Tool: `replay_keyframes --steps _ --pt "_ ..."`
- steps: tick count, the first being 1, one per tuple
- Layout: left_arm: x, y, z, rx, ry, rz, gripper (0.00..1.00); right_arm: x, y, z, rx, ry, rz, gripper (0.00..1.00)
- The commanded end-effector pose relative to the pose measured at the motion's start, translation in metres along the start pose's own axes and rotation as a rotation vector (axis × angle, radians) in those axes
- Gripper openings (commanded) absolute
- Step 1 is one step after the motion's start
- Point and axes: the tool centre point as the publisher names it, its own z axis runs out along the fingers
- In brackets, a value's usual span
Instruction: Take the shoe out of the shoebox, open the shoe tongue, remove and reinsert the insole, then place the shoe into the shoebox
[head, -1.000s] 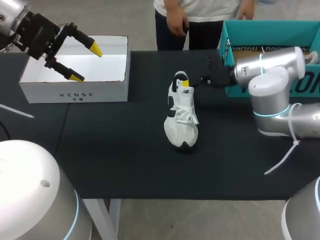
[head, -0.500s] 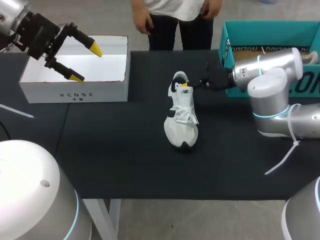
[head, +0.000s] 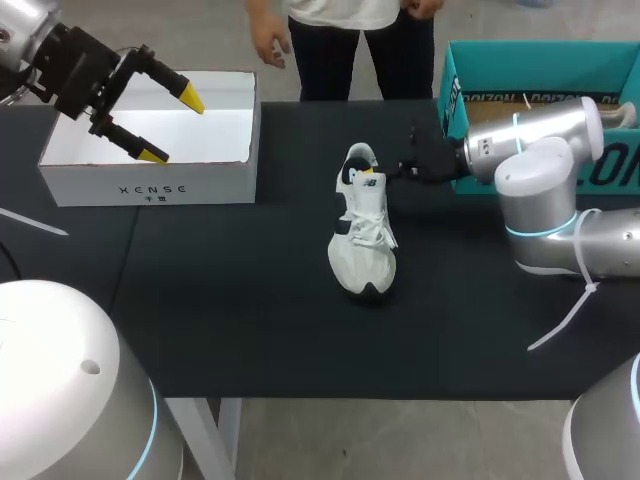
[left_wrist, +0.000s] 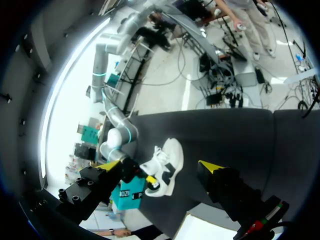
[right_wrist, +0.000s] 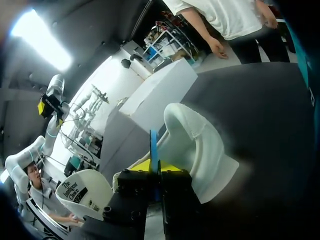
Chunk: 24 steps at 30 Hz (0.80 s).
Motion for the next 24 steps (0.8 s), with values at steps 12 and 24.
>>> replay_keyframes --steps 12,24 --pt "0.0 0.0 0.0 0.0 0.004 0.0 1.0 -0.001 0.017 -0.015 -0.038 -0.023 -0.024 0.43" --pt "0.0 0.0 0.0 0.0 0.004 0.0 1.0 -0.001 0.015 -0.008 -0.023 -0.024 -0.022 0.0"
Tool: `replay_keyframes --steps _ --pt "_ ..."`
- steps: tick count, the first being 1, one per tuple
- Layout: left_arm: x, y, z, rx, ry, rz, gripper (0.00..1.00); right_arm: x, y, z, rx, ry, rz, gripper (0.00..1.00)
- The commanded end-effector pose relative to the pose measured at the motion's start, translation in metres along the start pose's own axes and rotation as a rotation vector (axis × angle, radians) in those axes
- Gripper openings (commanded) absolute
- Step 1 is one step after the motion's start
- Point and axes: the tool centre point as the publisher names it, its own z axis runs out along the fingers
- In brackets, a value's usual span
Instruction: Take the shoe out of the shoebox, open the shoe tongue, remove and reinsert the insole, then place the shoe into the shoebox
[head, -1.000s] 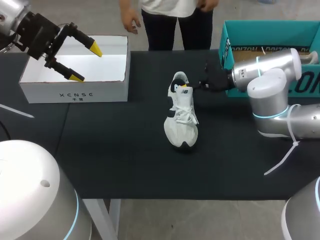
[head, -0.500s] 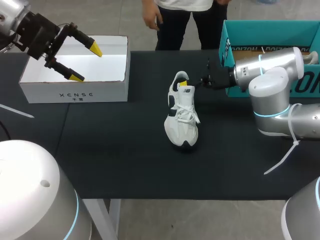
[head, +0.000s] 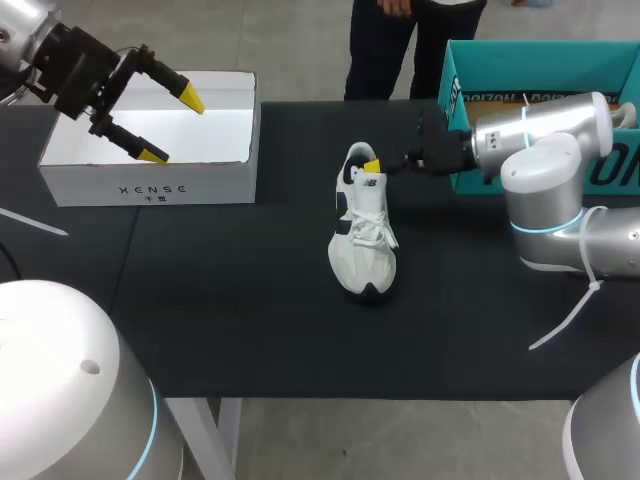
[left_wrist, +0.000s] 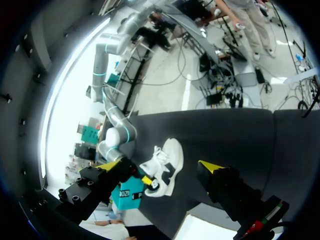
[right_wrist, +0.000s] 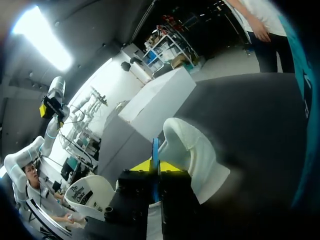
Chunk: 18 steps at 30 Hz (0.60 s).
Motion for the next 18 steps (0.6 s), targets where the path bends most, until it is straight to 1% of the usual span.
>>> replay_keyframes --steps 1,6,12,13,15,16,17,18 --pt "0.0 0.0 0.0 0.0 0.004 0.0 1.0 -0.001 0.0 0.005 0.011 -0.004 0.005 0.0" --pt "0.0 0.0 0.0 0.0 0.004 0.0 1.0 0.0 -0.001 0.013 0.035 0.009 0.007 0.0" --pt "0.0 0.0 0.0 0.0 0.004 0.0 1.0 0.0 -0.003 0.015 0.035 0.011 0.015 0.0" --pt "0.0 0.0 0.0 0.0 0.004 0.0 1.0 0.0 -0.004 0.014 0.035 0.011 0.016 0.13" --pt "0.0 0.0 0.0 0.0 0.004 0.0 1.0 0.001 -0.004 0.011 0.032 0.007 0.018 0.43" --pt "0.0 0.0 0.0 0.0 0.004 0.0 1.0 0.001 -0.003 0.009 0.03 0.006 0.018 0.65" --pt "0.0 0.0 0.0 0.0 0.004 0.0 1.0 0.002 -0.003 0.007 0.021 -0.002 0.015 1.0" --pt "0.0 0.0 0.0 0.0 0.004 0.0 1.0 0.002 -0.002 0.005 0.015 -0.005 0.016 1.0"
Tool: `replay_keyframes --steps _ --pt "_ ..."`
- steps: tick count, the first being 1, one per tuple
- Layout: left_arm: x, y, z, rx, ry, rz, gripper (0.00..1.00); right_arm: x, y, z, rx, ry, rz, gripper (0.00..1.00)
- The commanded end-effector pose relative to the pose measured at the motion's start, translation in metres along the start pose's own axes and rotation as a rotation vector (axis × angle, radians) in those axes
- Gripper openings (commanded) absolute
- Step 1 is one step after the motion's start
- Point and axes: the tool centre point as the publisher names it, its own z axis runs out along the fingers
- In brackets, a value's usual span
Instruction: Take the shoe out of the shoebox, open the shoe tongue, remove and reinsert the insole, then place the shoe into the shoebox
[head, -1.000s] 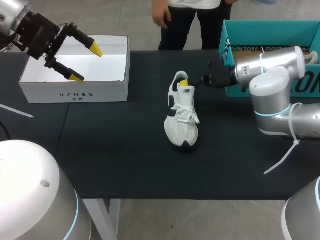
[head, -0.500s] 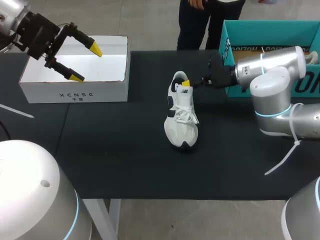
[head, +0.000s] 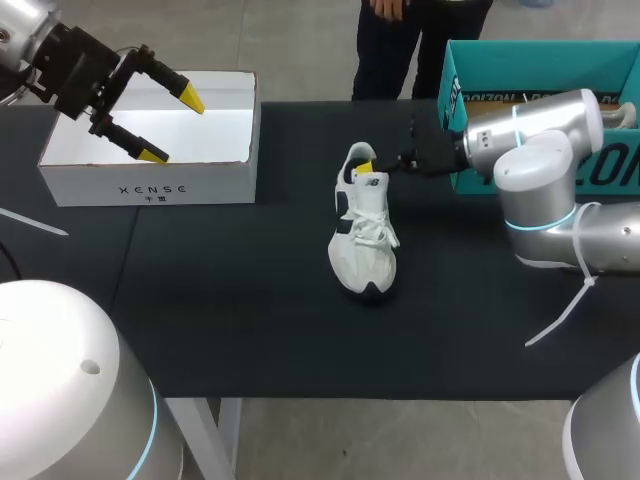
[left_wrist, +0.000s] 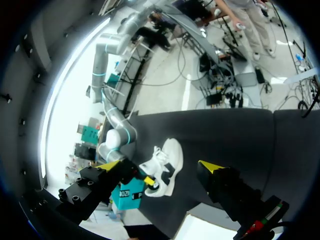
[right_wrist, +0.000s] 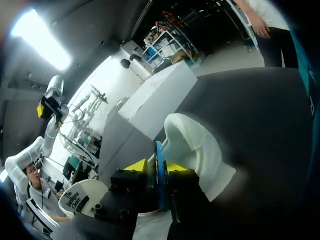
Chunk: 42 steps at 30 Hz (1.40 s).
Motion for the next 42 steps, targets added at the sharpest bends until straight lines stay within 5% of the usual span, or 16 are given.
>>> replay_keyframes --steps 1,15,20,22,23,25,39,42 --pt "0.0 0.0 0.0 0.0 0.004 0.0 1.0 0.004 0.0 -0.009 -0.016 -0.014 -0.003 1.0" --pt "0.0 0.0 0.0 0.0 0.004 0.0 1.0 0.015 0.019 -0.037 -0.041 -0.094 -0.047 1.0" --pt "0.0 0.0 0.0 0.0 0.004 0.0 1.0 0.029 0.03 -0.038 0.047 -0.148 -0.084 0.98" --pt "0.0 0.0 0.0 0.0 0.004 0.0 1.0 0.03 0.032 -0.038 0.093 -0.188 -0.091 0.5" --pt "0.0 0.0 0.0 0.0 0.004 0.0 1.0 0.03 0.032 -0.038 0.1 -0.195 -0.092 0.44" --pt "0.0 0.0 0.0 0.0 0.004 0.0 1.0 0.031 0.033 -0.039 0.13 -0.233 -0.081 0.0" --pt "0.0 0.0 0.0 0.0 0.004 0.0 1.0 0.05 0.047 -0.048 0.389 -0.465 0.0 0.0" --pt "0.0 0.0 0.0 0.0 0.004 0.0 1.0 0.057 0.049 -0.05 0.388 -0.475 0.027 0.0"
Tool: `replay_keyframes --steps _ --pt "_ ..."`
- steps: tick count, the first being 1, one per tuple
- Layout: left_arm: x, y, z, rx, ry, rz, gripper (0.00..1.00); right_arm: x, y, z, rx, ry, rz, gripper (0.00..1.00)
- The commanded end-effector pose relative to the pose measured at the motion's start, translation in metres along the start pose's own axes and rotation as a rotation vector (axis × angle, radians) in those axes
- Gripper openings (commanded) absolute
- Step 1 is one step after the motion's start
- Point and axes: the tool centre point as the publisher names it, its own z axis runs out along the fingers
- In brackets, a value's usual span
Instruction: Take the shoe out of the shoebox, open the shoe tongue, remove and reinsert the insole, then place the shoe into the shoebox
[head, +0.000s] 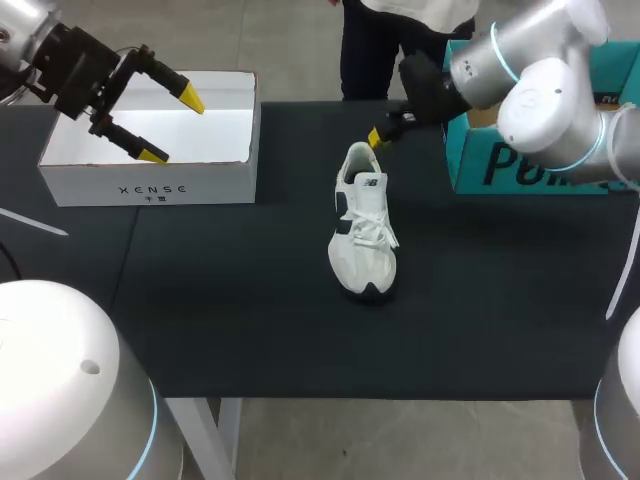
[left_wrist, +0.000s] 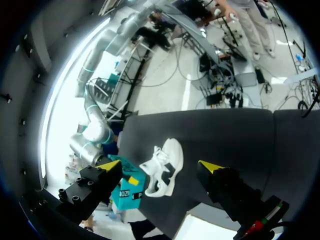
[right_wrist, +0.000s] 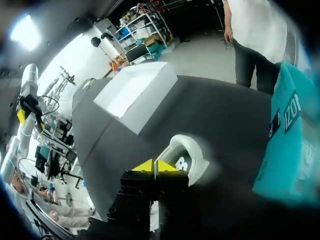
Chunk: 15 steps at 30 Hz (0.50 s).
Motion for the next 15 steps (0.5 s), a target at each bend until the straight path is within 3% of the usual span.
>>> replay_keyframes --steps 1,14,15 --pt "-0.0003 0.0005 -0.0004 0.0 0.003 0.0 1.0 0.012 0.0077 -0.0116 0.151 -0.053 0.032 0.0" --pt "-0.0003 0.0005 -0.0004 0.0 0.003 0.0 1.0 0.012 0.0077 -0.0116 0.151 -0.053 0.032 0.0" --pt "-0.0003 0.0005 -0.0004 0.0 0.003 0.0 1.0 0.0145 0.0053 -0.0072 0.228 -0.187 0.102 0.0"
